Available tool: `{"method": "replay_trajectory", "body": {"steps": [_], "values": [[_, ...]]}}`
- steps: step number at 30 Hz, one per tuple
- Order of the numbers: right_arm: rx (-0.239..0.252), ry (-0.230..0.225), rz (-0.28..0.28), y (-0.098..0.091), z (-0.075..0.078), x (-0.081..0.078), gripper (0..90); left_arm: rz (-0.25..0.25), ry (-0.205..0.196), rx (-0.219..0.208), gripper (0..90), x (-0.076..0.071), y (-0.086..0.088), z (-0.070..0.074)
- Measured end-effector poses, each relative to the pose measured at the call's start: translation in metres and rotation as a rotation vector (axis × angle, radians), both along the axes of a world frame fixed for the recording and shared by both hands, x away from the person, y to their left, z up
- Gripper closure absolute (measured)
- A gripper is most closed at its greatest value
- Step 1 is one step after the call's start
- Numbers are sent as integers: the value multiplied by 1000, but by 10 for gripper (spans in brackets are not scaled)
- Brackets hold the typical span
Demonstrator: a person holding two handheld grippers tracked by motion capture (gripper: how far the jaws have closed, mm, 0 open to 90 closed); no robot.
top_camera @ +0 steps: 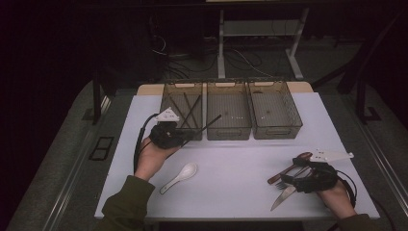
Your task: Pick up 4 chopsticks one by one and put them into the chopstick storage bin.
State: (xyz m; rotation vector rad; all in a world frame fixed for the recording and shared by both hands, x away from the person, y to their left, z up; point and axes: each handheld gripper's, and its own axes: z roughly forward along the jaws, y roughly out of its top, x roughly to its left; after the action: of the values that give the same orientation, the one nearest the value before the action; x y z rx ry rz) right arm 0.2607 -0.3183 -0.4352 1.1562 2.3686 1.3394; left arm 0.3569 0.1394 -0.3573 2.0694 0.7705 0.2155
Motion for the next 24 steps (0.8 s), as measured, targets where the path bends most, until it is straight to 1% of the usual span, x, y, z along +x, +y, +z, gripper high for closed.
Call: {"method": "replay_trajectory", "body": {"steps": [2, 4, 6, 8, 10, 14, 17, 24], "values": [[1, 1, -1, 0, 0, 0, 140, 8, -6, 0, 847, 4, 0, 2], [3, 18, -4, 0, 1, -1, 140, 17, -11, 4, 847, 9, 1, 5], [2, 6, -4, 0, 0, -1, 140, 24, -14, 13, 847, 14, 1, 8], [1, 7, -3, 0, 0, -1, 140, 32, -15, 20, 847, 18, 1, 10], [-1, -2, 0, 0, 0, 0, 140, 45, -16, 25, 847, 24, 3, 12], [-1, -2, -1, 0, 0, 0, 140, 68, -20, 33, 847, 35, 5, 14], [0, -3, -1, 0, 0, 0, 140, 83, -21, 47, 847, 45, 7, 14], [1, -1, -3, 0, 0, 0, 140, 132, -17, 39, 846, 65, 10, 16]]}}
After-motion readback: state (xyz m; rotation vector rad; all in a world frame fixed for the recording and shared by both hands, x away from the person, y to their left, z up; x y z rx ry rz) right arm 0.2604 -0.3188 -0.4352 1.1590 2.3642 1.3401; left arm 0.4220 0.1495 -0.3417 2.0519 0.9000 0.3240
